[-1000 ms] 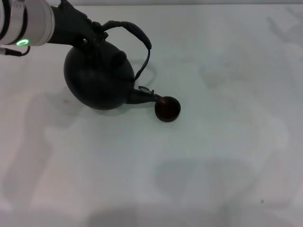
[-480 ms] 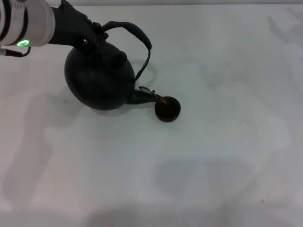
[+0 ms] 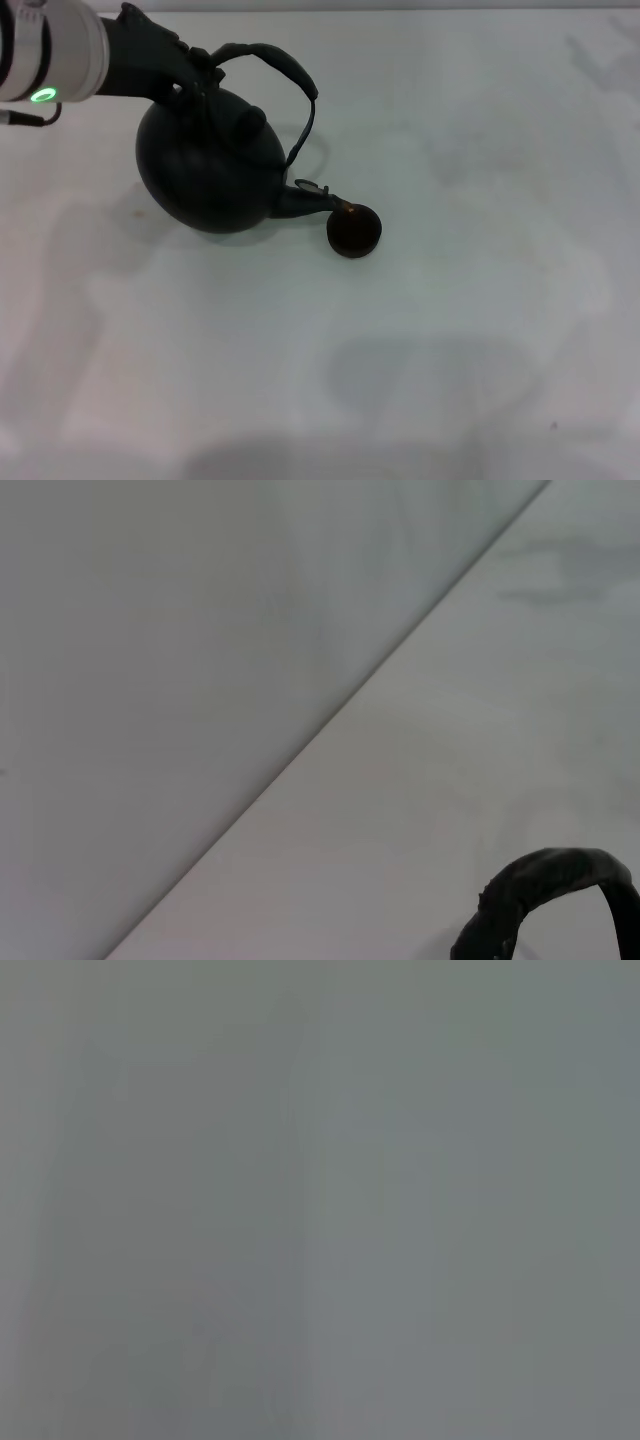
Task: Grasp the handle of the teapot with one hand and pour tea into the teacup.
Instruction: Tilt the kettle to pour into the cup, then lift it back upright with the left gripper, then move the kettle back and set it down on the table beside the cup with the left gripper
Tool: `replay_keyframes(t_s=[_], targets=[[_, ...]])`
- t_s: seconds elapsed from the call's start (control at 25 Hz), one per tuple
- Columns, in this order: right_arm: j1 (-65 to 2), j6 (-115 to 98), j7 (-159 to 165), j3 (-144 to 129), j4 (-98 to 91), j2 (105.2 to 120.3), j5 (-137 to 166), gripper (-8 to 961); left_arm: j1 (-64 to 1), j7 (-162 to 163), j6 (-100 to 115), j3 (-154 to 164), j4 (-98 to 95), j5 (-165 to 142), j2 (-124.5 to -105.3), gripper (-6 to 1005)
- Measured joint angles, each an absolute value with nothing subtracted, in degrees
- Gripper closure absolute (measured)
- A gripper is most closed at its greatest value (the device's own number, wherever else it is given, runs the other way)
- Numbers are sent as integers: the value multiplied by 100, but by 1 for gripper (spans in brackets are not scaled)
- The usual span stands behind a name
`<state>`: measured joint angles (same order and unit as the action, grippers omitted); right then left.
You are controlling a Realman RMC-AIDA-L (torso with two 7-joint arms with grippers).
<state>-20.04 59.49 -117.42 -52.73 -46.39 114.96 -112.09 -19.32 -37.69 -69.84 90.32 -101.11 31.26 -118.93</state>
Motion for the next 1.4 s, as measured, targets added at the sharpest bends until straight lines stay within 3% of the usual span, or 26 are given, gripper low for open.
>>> replay_keyframes(t_s=[0.72, 1.4], targets=[[-2031, 5887, -11751, -5302, -4566, 11487, -11196, 189, -483, -5748, -6458, 7425, -9289, 7025, -11903, 837], [-1996, 6050, -11226, -5466, -4615, 11478, -10834, 188, -706, -10001, -7280, 5888, -5989, 9494, -11865, 841]])
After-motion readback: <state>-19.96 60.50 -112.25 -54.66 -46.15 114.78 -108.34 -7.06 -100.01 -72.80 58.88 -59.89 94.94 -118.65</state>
